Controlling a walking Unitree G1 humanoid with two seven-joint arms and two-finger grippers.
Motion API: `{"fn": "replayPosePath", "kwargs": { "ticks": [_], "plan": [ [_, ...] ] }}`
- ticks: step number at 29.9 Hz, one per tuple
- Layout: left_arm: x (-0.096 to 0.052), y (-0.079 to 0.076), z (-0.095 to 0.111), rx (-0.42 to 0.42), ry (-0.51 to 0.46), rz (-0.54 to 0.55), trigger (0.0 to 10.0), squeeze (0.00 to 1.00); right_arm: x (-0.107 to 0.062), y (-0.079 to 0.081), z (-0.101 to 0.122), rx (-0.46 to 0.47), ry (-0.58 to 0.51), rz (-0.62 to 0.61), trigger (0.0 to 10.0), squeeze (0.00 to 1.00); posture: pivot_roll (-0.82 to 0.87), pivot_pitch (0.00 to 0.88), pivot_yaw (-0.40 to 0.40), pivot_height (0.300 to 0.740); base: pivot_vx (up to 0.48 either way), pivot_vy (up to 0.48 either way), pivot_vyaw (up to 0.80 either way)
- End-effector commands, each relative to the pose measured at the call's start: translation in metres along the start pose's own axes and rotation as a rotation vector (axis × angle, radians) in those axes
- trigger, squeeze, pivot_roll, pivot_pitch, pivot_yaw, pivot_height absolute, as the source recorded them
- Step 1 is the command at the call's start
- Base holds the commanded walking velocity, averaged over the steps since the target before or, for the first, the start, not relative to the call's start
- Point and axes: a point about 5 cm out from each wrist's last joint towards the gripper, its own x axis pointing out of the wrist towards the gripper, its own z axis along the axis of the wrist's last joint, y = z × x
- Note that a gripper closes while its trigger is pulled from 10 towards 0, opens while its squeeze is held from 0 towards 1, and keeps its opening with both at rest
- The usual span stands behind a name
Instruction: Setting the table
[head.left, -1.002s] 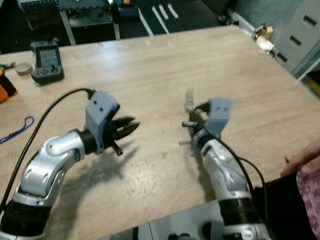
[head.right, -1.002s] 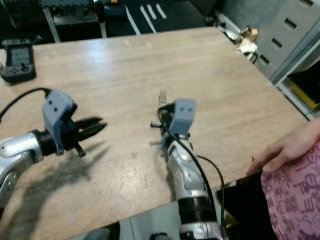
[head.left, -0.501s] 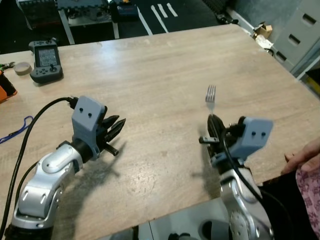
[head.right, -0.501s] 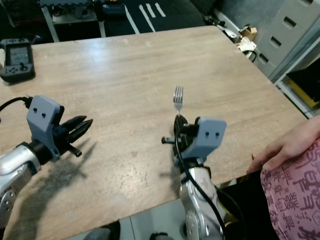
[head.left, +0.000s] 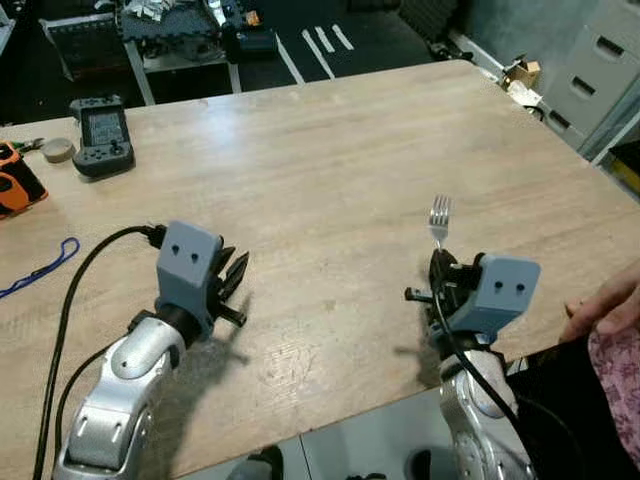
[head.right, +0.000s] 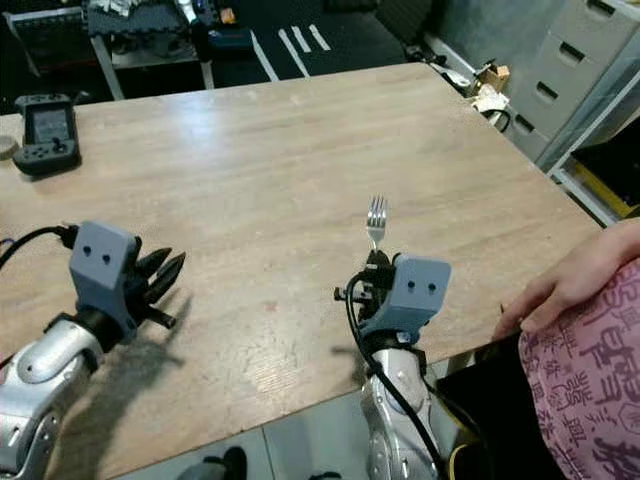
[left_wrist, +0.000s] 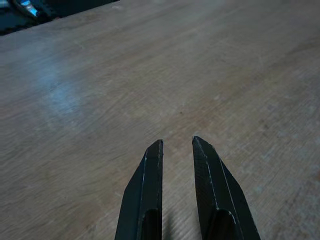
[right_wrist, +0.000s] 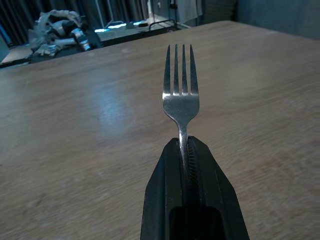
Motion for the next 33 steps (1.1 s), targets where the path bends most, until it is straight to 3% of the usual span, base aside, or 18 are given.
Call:
{"fn": "replayPosePath", "kwargs": {
  "ticks": [1,14,33],
  "plan": [
    [-0.001,-0.003,-0.009,-0.003,0.023,0.017,10.0,0.00,0.000,-0.005,-0.003,-0.019,0.007,-0.013,10.0,0.00,0.00,0.056,0.051,0.740,0.000,0.000,0.00],
    [0.002,-0.007,-0.017,0.004,0.039,0.047,10.0,0.00,-0.002,-0.012,-0.011,-0.045,0.037,-0.036,10.0,0.00,-0.03,0.052,0.046,0.740,0.000,0.000,0.00],
    [0.002,-0.004,-0.019,0.013,0.043,0.063,10.0,0.00,0.000,-0.011,-0.018,-0.028,0.068,-0.039,10.0,0.00,0.00,0.064,0.059,0.740,0.000,0.000,-0.76]
  ]
}}
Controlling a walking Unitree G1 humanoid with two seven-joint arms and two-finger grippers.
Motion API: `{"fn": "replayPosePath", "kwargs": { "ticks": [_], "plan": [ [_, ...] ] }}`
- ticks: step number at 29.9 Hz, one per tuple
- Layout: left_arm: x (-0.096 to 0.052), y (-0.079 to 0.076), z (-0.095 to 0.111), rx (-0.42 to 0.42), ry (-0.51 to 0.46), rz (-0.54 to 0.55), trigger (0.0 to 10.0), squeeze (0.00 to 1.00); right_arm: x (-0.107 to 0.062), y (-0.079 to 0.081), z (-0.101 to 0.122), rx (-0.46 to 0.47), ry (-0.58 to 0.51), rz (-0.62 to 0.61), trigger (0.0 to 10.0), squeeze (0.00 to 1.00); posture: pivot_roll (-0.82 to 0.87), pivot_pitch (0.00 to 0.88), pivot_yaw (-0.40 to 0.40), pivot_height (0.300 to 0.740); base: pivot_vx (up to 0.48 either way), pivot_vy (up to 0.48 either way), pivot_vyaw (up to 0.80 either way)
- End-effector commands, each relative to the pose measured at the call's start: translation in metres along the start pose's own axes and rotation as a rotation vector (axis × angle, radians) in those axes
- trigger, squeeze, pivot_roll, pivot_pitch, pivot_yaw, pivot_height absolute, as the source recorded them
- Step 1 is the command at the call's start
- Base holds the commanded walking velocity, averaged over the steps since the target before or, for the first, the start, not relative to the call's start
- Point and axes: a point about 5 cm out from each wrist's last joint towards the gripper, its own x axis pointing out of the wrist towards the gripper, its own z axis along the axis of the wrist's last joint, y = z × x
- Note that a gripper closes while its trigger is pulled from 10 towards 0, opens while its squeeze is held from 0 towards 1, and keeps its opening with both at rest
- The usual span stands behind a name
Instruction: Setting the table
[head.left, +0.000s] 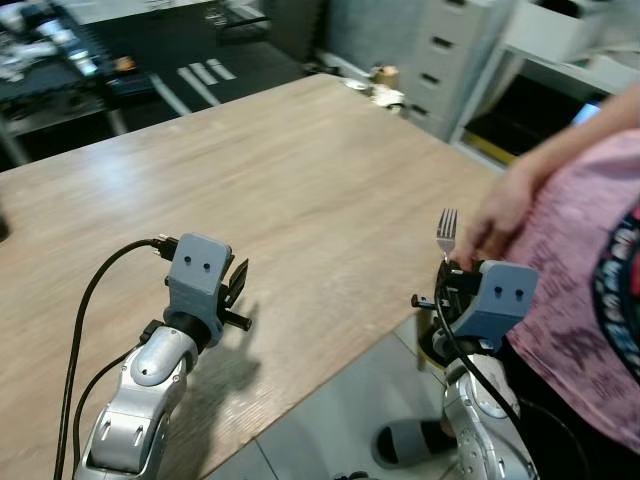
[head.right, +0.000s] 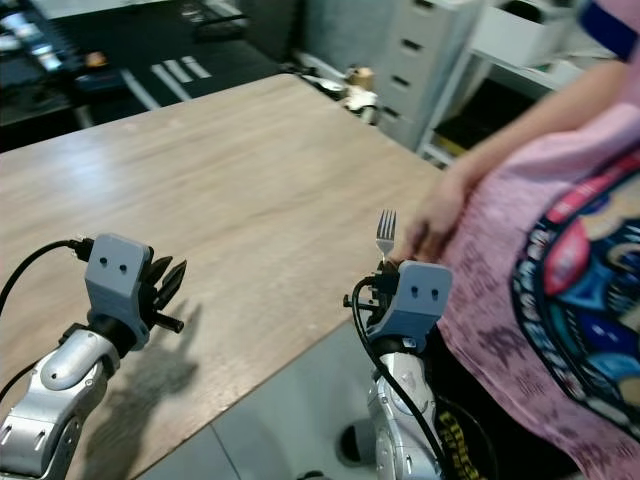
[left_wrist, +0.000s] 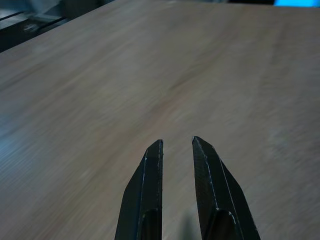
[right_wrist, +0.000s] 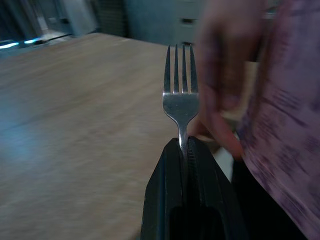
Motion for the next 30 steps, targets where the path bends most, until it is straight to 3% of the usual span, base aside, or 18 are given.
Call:
{"fn": "replayPosePath", "kwargs": {
  "ticks": [1,30],
  "plan": [
    [-0.0007,-0.0005,-0.0058,0.005,0.019,0.002,10.0,0.00,-0.0002,-0.0009,-0.0022,0.001,0.006,-0.007,10.0,0.00,0.00,0.064,0.059,0.740,0.000,0.000,-0.80],
    [0.0010,-0.0035,-0.0072,-0.004,0.020,-0.001,10.0,0.00,0.0002,-0.0012,-0.0051,-0.002,0.021,-0.008,10.0,0.00,-0.01,0.064,0.053,0.740,0.000,0.000,-0.80]
  ]
}}
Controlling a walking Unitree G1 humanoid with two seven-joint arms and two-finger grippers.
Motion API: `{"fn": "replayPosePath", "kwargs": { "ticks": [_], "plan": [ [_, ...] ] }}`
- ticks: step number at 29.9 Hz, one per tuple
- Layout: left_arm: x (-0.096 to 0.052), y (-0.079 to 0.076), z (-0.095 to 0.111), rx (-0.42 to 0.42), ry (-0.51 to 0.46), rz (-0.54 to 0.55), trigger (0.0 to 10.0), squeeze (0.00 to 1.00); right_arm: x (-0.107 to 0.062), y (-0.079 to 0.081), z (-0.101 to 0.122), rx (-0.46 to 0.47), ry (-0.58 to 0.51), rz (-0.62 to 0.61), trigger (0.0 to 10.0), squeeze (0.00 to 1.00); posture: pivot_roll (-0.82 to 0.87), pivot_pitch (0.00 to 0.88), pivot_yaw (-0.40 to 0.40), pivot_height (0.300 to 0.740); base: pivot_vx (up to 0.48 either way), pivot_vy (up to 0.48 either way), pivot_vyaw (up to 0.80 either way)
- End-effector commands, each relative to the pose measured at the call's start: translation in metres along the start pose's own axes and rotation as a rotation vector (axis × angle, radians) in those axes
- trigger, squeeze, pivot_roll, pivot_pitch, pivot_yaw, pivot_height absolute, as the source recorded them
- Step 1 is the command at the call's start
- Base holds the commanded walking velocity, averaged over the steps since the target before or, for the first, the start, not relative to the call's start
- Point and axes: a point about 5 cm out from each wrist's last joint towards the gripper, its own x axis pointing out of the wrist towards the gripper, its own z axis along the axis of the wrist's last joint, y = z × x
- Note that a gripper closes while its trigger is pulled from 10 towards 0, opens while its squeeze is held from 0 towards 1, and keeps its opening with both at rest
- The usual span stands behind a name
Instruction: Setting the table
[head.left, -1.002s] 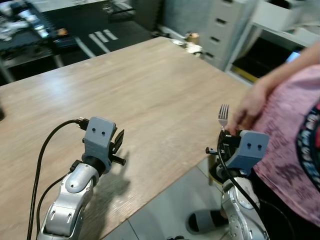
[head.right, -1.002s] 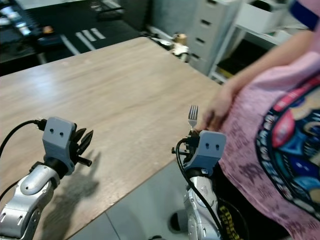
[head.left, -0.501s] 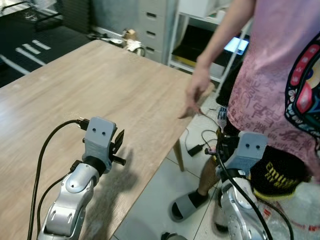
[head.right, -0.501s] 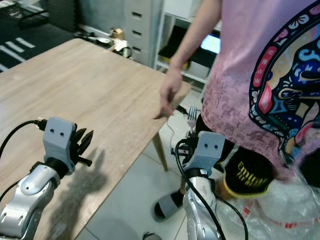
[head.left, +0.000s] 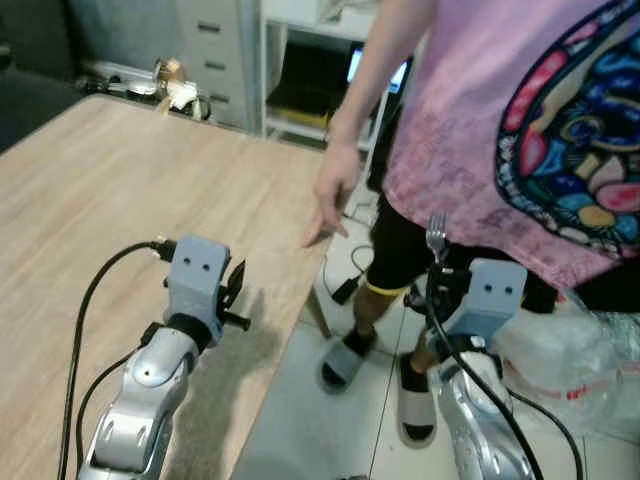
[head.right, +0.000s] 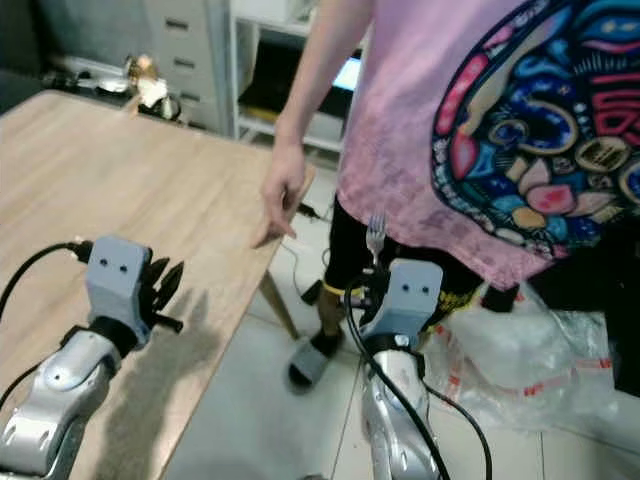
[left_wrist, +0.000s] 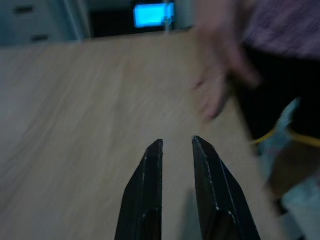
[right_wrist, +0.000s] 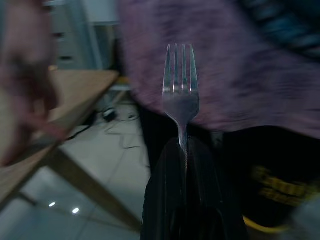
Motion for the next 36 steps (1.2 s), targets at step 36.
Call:
{"fn": "replayPosePath", "kwargs": {
  "ticks": [36],
  "plan": [
    [0.0031,0.0004,-0.0028,0.016,0.009,-0.019,10.0,0.00,-0.0004,-0.0040,-0.0085,-0.007,0.030,-0.023,10.0,0.00,-0.01,0.056,0.055,0.740,0.000,0.000,-0.80]
  ]
}}
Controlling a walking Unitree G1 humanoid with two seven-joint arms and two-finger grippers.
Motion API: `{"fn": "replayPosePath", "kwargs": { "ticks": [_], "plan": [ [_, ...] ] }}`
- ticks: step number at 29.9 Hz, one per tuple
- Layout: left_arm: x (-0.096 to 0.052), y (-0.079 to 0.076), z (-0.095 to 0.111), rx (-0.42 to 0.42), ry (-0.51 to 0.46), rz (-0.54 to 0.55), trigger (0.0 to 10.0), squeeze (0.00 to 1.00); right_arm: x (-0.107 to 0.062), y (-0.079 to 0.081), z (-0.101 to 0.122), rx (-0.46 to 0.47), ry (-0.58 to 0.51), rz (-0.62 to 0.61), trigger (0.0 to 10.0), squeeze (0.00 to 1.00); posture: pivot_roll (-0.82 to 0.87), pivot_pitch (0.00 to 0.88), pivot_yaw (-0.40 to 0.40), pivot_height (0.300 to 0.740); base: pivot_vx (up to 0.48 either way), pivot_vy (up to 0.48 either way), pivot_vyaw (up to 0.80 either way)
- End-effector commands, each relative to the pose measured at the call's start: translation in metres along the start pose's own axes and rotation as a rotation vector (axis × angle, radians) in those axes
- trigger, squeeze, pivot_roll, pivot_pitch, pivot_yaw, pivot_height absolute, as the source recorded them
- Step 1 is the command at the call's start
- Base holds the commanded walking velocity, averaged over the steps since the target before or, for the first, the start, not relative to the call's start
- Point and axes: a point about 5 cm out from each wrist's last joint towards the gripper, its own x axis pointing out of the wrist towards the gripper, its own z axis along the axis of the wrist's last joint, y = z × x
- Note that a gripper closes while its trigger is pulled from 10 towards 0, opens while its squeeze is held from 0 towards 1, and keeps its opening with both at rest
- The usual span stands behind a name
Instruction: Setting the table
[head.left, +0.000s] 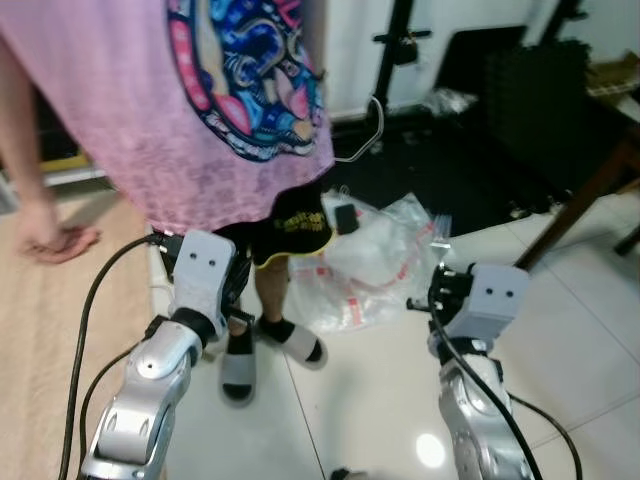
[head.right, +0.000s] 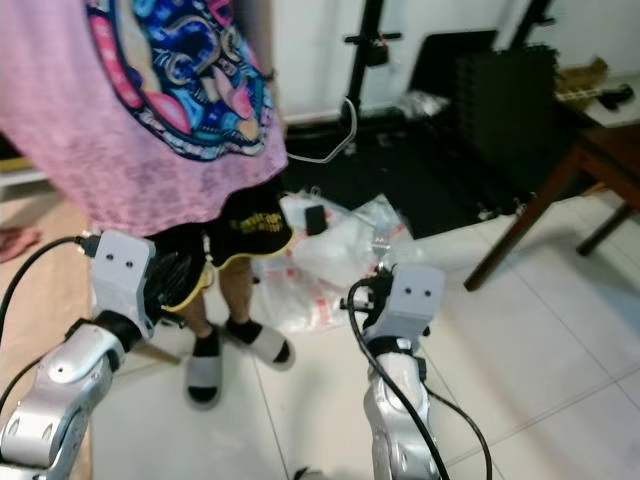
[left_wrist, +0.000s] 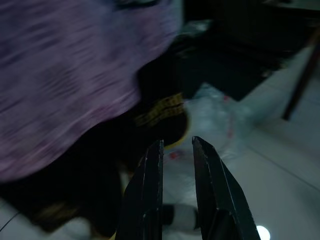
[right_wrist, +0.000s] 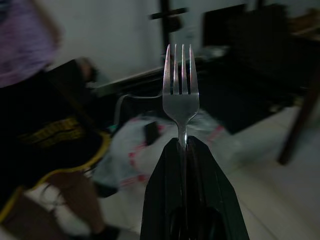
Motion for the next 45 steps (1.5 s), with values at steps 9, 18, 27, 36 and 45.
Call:
{"fn": "replayPosePath", "kwargs": {
  "ticks": [9,18,27,36,45],
  "plan": [
    [0.0007,-0.0025,-0.0038,0.002,0.010,-0.016,10.0,0.00,0.0002,-0.0038,-0.0027,-0.006,0.004,-0.015,10.0,0.00,-0.01,0.049,0.055,0.740,0.000,0.000,-0.80],
    [0.0009,-0.0028,-0.0031,-0.017,0.005,-0.016,10.0,0.00,0.0006,-0.0039,-0.0031,-0.009,0.006,-0.016,10.0,0.00,-0.01,0.049,0.055,0.740,0.000,0.000,-0.80],
    [0.0013,-0.0040,-0.0014,-0.029,0.001,-0.026,10.0,0.00,0.0004,-0.0039,-0.0037,-0.009,0.007,-0.017,10.0,0.00,-0.01,0.051,0.056,0.740,0.000,0.000,-0.80],
    [0.0020,-0.0037,-0.0010,-0.014,-0.002,-0.029,10.0,0.00,0.0000,-0.0040,-0.0039,-0.008,0.007,-0.020,10.0,0.00,-0.01,0.056,0.059,0.740,0.000,0.000,-0.80],
    [0.0024,-0.0040,-0.0007,-0.012,-0.001,-0.033,10.0,0.00,0.0002,-0.0031,-0.0042,-0.007,0.008,-0.019,10.0,0.00,-0.01,0.056,0.062,0.740,0.000,0.000,-0.80]
  ]
}}
